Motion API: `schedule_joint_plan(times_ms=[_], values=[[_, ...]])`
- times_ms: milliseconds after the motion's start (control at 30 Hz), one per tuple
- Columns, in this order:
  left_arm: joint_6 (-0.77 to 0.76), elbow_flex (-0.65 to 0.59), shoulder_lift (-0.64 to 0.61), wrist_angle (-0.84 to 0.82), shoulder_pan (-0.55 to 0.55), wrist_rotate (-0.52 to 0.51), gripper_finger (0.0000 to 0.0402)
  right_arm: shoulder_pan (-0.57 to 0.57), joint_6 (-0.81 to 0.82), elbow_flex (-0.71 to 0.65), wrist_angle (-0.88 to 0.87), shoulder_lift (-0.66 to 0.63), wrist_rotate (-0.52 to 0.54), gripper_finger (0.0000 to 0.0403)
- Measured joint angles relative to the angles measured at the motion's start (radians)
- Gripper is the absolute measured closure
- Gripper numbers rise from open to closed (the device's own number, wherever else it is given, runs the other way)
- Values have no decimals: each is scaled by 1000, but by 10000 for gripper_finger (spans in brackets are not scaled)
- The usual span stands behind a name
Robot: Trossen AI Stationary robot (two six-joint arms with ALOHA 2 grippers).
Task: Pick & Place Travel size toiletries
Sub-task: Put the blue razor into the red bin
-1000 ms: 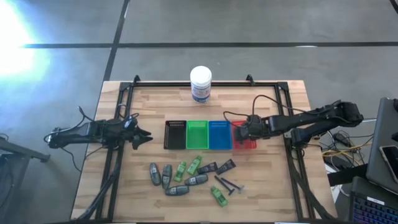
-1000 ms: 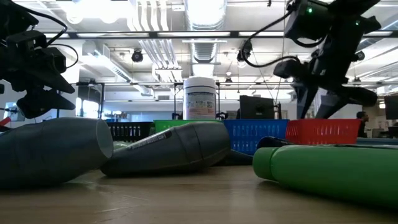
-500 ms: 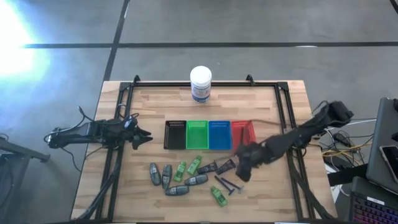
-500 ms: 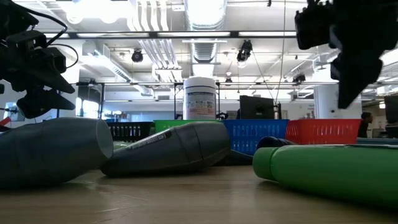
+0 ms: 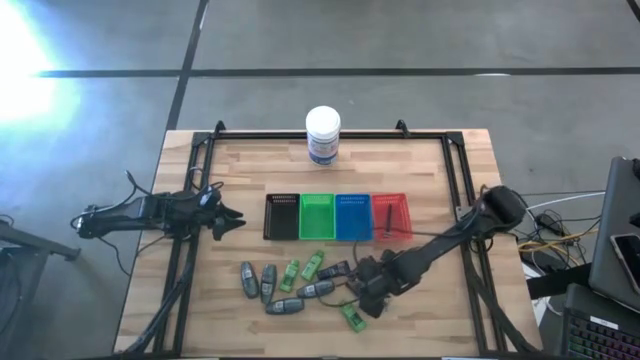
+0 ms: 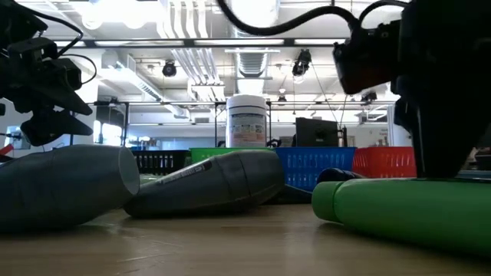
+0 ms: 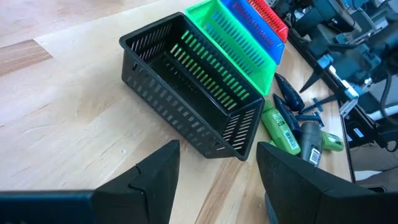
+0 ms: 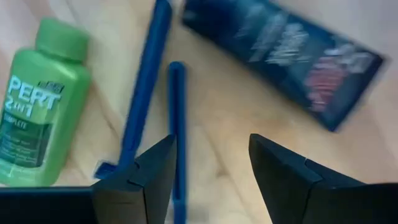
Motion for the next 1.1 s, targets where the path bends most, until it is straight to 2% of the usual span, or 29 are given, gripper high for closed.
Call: schedule_joint_plan(times_ms=[200, 467, 633, 933, 1100], values=[[0, 0, 0, 0, 0, 0, 183, 10, 15, 71, -18, 60, -3, 198], [0, 0, 2, 0, 0, 0, 183, 16, 12, 133, -86, 157, -2, 228], [0, 0, 3, 0, 0, 0, 183, 24, 30, 150, -137, 175, 14, 267], [0, 0, 3, 0, 0, 0, 183, 43, 20, 147, -168, 157, 36, 378], [0, 0, 4, 0, 0, 0, 183, 45, 33, 145, -200, 128, 28, 381]])
